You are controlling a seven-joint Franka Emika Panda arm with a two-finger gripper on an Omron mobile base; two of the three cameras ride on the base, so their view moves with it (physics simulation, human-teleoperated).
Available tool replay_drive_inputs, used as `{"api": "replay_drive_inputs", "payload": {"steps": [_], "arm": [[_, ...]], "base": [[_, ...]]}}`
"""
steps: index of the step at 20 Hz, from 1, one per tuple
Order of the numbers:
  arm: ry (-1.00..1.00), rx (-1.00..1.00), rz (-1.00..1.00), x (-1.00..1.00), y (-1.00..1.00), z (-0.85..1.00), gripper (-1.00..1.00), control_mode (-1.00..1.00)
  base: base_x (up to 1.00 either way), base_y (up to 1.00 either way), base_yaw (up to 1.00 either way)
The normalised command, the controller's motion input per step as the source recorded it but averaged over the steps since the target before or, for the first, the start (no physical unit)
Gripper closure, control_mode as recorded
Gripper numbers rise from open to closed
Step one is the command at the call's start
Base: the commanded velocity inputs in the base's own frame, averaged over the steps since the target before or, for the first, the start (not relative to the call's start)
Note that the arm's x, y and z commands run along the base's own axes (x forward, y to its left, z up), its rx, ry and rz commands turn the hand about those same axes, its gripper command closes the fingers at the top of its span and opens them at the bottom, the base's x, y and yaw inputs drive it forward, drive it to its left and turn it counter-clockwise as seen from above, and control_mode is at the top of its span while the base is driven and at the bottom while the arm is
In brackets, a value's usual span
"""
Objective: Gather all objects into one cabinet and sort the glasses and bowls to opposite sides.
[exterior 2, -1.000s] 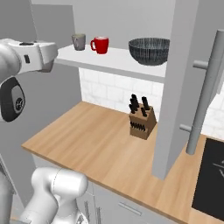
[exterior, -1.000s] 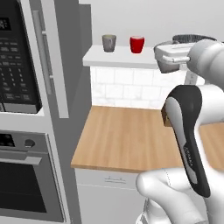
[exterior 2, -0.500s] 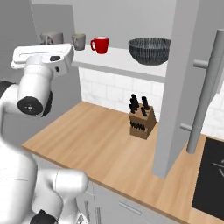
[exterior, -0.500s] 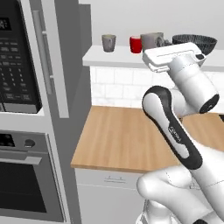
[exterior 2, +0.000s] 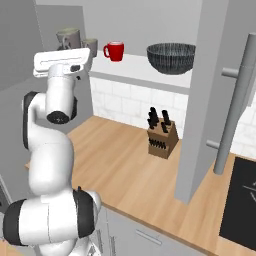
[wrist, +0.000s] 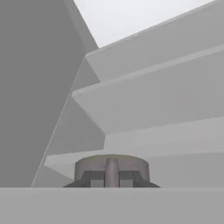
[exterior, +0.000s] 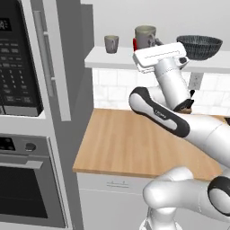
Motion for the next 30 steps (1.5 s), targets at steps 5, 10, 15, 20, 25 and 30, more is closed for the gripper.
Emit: {"api": "replay_drive_inputs", "payload": {"steps": [5,10,15,20,25,30], "arm": [[0.0,0.0,-0.28,0.39,0.0,0.0,1.0,-1.0],[-0.01,0.04,-0.19,0.25,0.08,-0.11,1.0,-1.0],[-0.08,0.18,-0.01,0.38,0.29,-0.17,1.0,-1.0],[-0.07,0.1,0.0,0.45,0.23,-0.21,1.0,-1.0],[-0.05,0.0,0.0,0.5,0.22,-0.5,1.0,-1.0],[-0.05,0.0,0.0,0.52,0.18,-0.31,1.0,-1.0]], "base": [[0.0,0.0,0.0],[0.0,0.0,0.0],[0.0,0.0,0.0],[0.0,0.0,0.0],[0.0,0.0,0.0],[0.0,0.0,0.0]]}}
